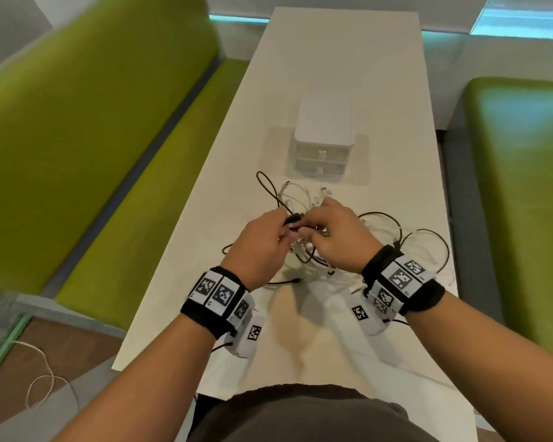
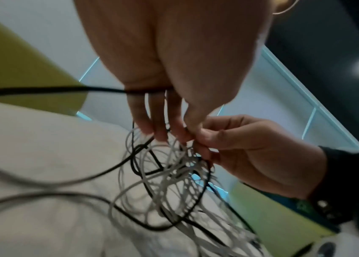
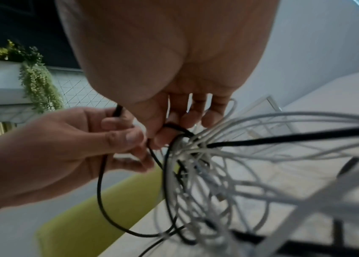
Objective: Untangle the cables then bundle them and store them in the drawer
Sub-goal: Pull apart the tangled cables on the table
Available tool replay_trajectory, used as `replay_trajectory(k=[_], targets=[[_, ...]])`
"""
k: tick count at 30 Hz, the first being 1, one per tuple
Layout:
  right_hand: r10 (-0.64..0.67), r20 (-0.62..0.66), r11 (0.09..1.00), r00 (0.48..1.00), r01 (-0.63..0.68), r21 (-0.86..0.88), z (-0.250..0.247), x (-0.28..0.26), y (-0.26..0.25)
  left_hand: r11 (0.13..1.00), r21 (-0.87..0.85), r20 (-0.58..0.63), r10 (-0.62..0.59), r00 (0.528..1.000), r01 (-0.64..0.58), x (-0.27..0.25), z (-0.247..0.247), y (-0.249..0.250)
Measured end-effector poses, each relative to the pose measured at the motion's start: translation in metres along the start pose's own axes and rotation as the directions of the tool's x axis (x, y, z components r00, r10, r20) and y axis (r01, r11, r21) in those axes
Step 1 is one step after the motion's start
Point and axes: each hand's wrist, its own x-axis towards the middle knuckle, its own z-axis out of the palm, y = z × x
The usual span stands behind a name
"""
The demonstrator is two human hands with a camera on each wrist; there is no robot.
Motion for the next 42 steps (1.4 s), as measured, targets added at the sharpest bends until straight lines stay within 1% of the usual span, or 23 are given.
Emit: replay_trajectory(k=[2,3,5,7,9,10,11,13,15,17,19,21,24,26,27,29,31,33,35,37,38,40,42], targets=[[-0.013,0.024,0.999,1.000,0.012,0.044,-0.002,-0.002,0.004,0.997,0.043,-0.041,0.072,0.997,-0.070,0.005,-0.008,-0.003],[-0.025,0.024,0.998,0.999,0.024,0.053,-0.002,-0.003,0.007,0.995,0.041,-0.007,0.087,0.996,-0.087,0.008,-0.012,-0.005],[-0.083,-0.013,0.995,0.996,0.084,0.049,0.001,-0.006,0.011,0.999,-0.018,0.096,0.045,0.994,-0.043,0.011,-0.018,-0.004],[-0.118,-0.102,0.987,0.988,0.128,0.095,0.005,-0.009,0.011,0.999,-0.043,0.116,0.011,0.993,-0.006,0.012,-0.017,-0.001],[-0.086,-0.193,0.976,0.977,0.121,0.181,0.005,-0.012,0.009,0.995,-0.091,0.131,-0.032,0.991,0.044,0.011,-0.013,0.001],[-0.051,-0.188,0.981,0.981,0.085,0.175,0.004,-0.013,0.008,0.987,-0.132,0.132,-0.073,0.988,0.091,0.010,-0.012,0.002],[-0.011,-0.139,0.995,0.990,0.025,0.099,0.004,-0.015,0.008,0.970,-0.193,0.118,-0.129,0.985,0.150,0.010,-0.011,0.002],[0.094,0.003,0.974,0.996,-0.092,-0.206,0.004,-0.018,0.007,0.923,-0.309,0.096,-0.210,0.973,0.230,0.009,-0.013,0.004],[0.143,0.065,0.889,0.988,-0.100,-0.448,0.010,-0.021,0.003,0.931,-0.309,0.122,-0.164,0.979,0.195,0.009,-0.016,0.010],[0.115,0.079,0.868,0.990,-0.061,-0.494,0.015,-0.021,-0.004,0.966,-0.214,0.139,-0.117,0.983,0.145,0.011,-0.023,0.014],[0.080,0.056,0.909,0.995,-0.050,-0.415,0.012,-0.017,-0.008,0.983,-0.107,0.063,-0.145,0.987,0.151,0.017,-0.031,0.006],[0.010,-0.019,0.939,1.000,-0.016,-0.343,0.004,-0.015,-0.006,0.975,-0.064,-0.039,-0.218,0.975,0.215,0.021,-0.042,-0.007],[-0.222,-0.148,0.959,0.964,0.188,-0.214,-0.009,-0.014,0.000,0.951,-0.019,-0.106,-0.310,0.945,0.309,0.020,-0.048,-0.023],[-0.338,-0.169,0.939,0.926,0.319,-0.130,-0.015,-0.015,0.003,0.941,0.032,-0.165,-0.326,0.931,0.336,0.018,-0.048,-0.030],[-0.353,-0.160,0.934,0.922,0.338,-0.114,-0.017,-0.016,0.005,0.939,0.035,-0.189,-0.331,0.924,0.343,0.018,-0.048,-0.034],[-0.306,-0.073,0.946,0.949,0.294,-0.134,-0.020,-0.015,0.017,0.935,0.036,-0.189,-0.342,0.921,0.354,0.017,-0.049,-0.040],[-0.176,0.132,0.944,0.976,0.205,-0.259,-0.023,-0.018,0.031,0.935,0.065,-0.169,-0.333,0.928,0.348,0.014,-0.049,-0.044],[0.004,0.295,0.938,0.955,0.100,-0.333,-0.029,-0.024,0.040,0.939,0.104,-0.173,-0.306,0.936,0.326,0.011,-0.049,-0.045],[0.151,0.358,0.973,0.921,-0.076,-0.216,-0.037,-0.030,0.036,0.943,0.054,-0.140,-0.318,0.938,0.328,0.010,-0.049,-0.044],[0.176,0.269,0.982,0.947,-0.148,-0.121,-0.035,-0.032,0.031,0.945,-0.052,-0.022,-0.323,0.946,0.322,0.009,-0.047,-0.038],[0.143,0.183,0.981,0.973,-0.114,-0.159,-0.031,-0.030,0.027,0.945,-0.096,0.038,-0.311,0.950,0.313,0.008,-0.045,-0.031],[-0.015,0.021,0.975,1.000,0.019,-0.222,-0.022,-0.027,0.016,0.941,-0.159,0.121,-0.281,0.952,0.298,0.008,-0.043,-0.016],[-0.158,-0.015,0.971,0.987,0.152,-0.183,-0.012,-0.024,0.004,0.950,-0.138,0.121,-0.263,0.957,0.279,0.012,-0.042,-0.005]])
